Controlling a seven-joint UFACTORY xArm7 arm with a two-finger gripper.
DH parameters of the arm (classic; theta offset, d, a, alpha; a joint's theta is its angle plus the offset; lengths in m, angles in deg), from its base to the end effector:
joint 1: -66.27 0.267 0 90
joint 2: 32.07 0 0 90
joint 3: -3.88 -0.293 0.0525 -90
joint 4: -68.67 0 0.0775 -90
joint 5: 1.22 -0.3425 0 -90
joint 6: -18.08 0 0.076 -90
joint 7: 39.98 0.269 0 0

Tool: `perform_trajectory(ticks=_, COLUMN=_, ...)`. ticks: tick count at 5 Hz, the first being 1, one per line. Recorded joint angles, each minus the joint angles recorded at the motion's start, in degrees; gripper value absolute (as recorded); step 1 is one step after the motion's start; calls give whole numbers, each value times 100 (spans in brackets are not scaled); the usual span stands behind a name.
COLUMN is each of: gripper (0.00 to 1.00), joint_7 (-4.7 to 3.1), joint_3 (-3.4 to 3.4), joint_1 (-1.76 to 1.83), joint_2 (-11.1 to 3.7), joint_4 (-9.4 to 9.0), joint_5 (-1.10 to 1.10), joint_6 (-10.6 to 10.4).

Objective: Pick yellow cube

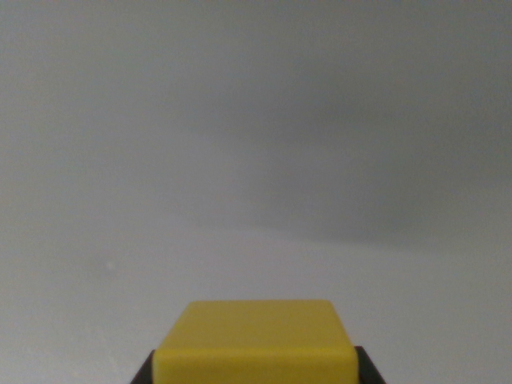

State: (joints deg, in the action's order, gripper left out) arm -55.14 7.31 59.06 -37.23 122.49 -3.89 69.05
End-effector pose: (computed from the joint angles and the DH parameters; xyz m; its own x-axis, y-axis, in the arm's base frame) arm 0.4457 -0.0768 0.1144 0.9983 0.0495 -0.0313 0.0483 -0.9981 -0.0392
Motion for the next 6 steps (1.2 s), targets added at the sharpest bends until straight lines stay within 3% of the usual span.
perform_trajectory(ticks=1, gripper=100, joint_7=14, joint_3=2, joint_1=2, joint_2=96, joint_4=164, joint_5=13, joint_6=260)
perform_trajectory(ticks=2, gripper=100, joint_7=14, joint_3=2, joint_1=2, joint_2=96, joint_4=164, joint_5=13, joint_6=260)
perform_trajectory(ticks=3, gripper=100, joint_7=28, joint_3=3, joint_1=3, joint_2=194, joint_4=332, joint_5=27, joint_6=526)
perform_trajectory(ticks=4, gripper=100, joint_7=28, joint_3=3, joint_1=3, joint_2=194, joint_4=332, joint_5=27, joint_6=526)
perform_trajectory(ticks=5, gripper=100, joint_7=42, joint_3=5, joint_1=5, joint_2=289, joint_4=495, joint_5=40, joint_6=783)
perform_trajectory(ticks=6, gripper=100, joint_7=42, joint_3=5, joint_1=5, joint_2=289, joint_4=495, joint_5=40, joint_6=783)
